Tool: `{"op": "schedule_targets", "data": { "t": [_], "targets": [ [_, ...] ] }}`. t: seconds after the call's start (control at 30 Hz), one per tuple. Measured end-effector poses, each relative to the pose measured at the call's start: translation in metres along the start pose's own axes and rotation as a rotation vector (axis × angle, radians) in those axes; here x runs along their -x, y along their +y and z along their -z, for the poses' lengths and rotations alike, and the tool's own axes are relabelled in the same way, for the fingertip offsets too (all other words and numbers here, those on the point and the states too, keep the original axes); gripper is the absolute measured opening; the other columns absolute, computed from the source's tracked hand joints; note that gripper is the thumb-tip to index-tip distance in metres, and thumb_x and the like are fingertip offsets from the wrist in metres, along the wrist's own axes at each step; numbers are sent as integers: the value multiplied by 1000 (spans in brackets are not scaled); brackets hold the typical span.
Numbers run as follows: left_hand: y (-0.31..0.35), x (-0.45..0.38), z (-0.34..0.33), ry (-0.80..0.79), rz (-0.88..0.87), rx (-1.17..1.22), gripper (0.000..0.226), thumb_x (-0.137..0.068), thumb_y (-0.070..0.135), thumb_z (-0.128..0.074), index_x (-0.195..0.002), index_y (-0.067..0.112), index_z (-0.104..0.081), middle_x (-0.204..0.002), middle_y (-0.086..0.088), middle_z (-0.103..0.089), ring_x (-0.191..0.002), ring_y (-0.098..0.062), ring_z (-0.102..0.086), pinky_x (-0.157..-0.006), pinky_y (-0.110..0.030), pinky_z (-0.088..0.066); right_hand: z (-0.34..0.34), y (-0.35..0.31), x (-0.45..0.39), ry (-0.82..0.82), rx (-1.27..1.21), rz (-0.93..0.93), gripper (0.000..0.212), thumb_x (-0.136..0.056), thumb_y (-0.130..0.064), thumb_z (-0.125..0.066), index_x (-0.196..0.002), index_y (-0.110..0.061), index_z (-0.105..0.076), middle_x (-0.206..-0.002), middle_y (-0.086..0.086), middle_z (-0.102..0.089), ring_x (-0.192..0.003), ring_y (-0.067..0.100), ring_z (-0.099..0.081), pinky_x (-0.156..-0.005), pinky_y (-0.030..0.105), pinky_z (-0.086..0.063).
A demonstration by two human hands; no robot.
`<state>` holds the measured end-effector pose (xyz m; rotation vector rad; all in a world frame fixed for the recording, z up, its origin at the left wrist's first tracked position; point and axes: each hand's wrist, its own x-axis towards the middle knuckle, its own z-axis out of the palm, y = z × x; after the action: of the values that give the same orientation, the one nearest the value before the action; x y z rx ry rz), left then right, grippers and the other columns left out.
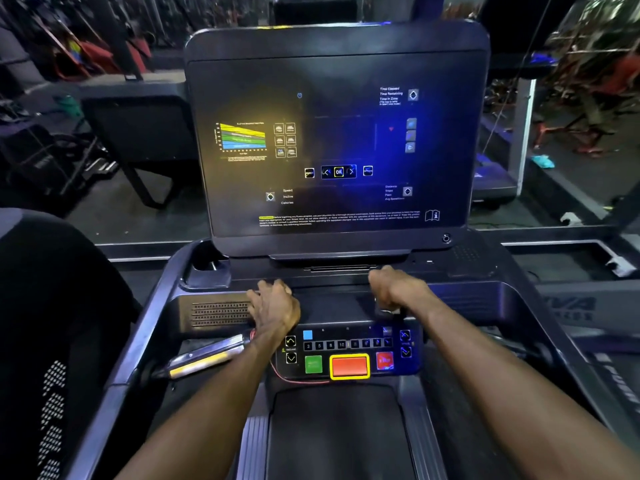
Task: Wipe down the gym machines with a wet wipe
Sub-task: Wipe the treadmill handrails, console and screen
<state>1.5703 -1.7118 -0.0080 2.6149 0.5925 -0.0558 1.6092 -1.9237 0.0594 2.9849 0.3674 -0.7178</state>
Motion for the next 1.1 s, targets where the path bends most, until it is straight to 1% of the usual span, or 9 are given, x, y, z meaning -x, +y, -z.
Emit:
{"op": "schedule_targets", "data": {
  "t": [0.1, 0.23, 0.33, 0.6, 0.7, 0.8, 0.93, 1.0, 1.1],
  "targets": [
    [1, 1, 2, -5, 5, 8, 27, -96, 25, -56, -121, 17, -60, -131, -13, -45, -121, -35, -37, -102, -48, -35, 6, 4, 2, -49, -69, -44, 23, -80, 8, -56, -75, -11, -46, -93, 9, -49, -75, 26, -57, -53, 26, -42],
    [1, 5, 4, -5, 11, 44, 26, -94, 22, -57, -119, 15, -61, -131, -13, -46, -122, -35, -36, -102, -48, -34, -16, 5, -6, 60, -143, -28, 21, -92, -4, -54, -111, -5, -61, -124, 16, -56, -111, 36, -59, -83, 36, -50],
    [-1, 7, 7, -3, 12, 90, 26, -94, 20, -58, -119, 15, -62, -131, -12, -47, -124, -35, -35, -103, -48, -33, -28, 3, -9, 108, -156, -52, 22, -94, -7, -56, -114, -5, -63, -125, 18, -59, -115, 36, -58, -97, 42, -51],
    [-1, 11, 11, 24, 3, 173, 22, -98, 22, -54, -114, 11, -64, -130, -14, -49, -126, -35, -34, -103, -47, -31, -23, -54, -7, 139, -306, 16, 21, -93, -10, -55, -104, -1, -70, -118, 21, -64, -111, 36, -61, -92, 36, -49],
    [-3, 9, 11, 22, 15, 188, 20, -97, 22, -56, -112, 12, -65, -128, -13, -50, -126, -35, -34, -103, -47, -31, -25, -88, 3, 79, -303, 152, 24, -89, -2, -54, -67, -12, -56, -92, 16, -58, -85, 29, -58, -71, 30, -43],
    [-5, 7, 8, 23, 12, 217, 18, -97, 20, -55, -108, 12, -67, -127, -13, -52, -126, -35, -34, -102, -49, -33, -23, -64, 0, 17, -353, 113, 24, -89, -9, -56, -66, -8, -62, -68, 8, -60, -63, 22, -57, -67, 29, -52],
    [-6, 7, 8, 33, 14, 230, 19, -97, 19, -52, -106, 12, -67, -125, -14, -54, -126, -36, -34, -100, -49, -34, -13, -8, 0, 29, -278, -110, 12, -92, -16, -55, -89, -6, -61, -112, 16, -65, -97, 31, -66, -79, 36, -53],
    [-7, 5, 7, 34, 15, 246, 19, -97, 18, -52, -105, 12, -68, -123, -15, -55, -125, -36, -34, -99, -49, -35, -15, -7, 1, 32, -220, -178, 22, -93, -14, -53, -113, -6, -60, -130, 18, -57, -114, 35, -61, -93, 42, -52],
    [-8, 4, 5, 41, 20, 270, 19, -96, 18, -52, -101, 12, -69, -122, -15, -56, -124, -37, -34, -98, -50, -36, -20, -51, -5, 79, -253, -115, 31, -92, -14, -55, -119, 0, -62, -130, 22, -59, -117, 38, -60, -97, 42, -51]
  ]
}}
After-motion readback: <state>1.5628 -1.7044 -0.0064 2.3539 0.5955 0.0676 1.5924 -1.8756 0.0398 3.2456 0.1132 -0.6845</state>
